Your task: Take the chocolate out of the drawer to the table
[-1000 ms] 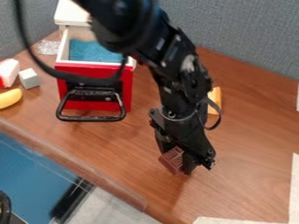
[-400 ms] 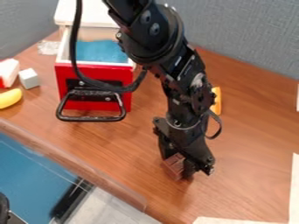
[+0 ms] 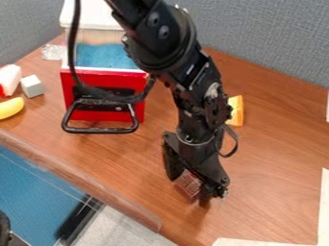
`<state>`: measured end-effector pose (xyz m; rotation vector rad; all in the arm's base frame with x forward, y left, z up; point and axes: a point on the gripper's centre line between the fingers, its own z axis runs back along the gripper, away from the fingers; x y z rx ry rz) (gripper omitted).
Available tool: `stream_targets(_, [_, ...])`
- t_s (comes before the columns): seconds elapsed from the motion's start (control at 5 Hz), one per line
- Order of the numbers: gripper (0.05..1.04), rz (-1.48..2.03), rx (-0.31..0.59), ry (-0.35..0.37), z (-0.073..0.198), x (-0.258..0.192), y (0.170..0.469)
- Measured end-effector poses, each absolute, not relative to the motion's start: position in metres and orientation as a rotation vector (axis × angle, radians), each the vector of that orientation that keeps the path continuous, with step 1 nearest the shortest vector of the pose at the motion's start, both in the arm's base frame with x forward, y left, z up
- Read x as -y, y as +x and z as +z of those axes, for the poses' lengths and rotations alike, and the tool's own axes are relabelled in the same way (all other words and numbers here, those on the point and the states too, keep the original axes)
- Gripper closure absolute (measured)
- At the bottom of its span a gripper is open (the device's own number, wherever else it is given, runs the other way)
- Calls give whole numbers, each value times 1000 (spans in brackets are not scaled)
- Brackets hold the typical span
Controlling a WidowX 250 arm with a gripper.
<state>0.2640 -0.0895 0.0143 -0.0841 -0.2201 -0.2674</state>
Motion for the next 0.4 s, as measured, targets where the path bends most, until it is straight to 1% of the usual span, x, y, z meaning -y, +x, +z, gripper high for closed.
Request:
stream_targets(0.2, [82, -273, 258, -109, 43, 92, 262])
stream_targets(0.4, [83, -285, 291, -147, 79, 96, 259])
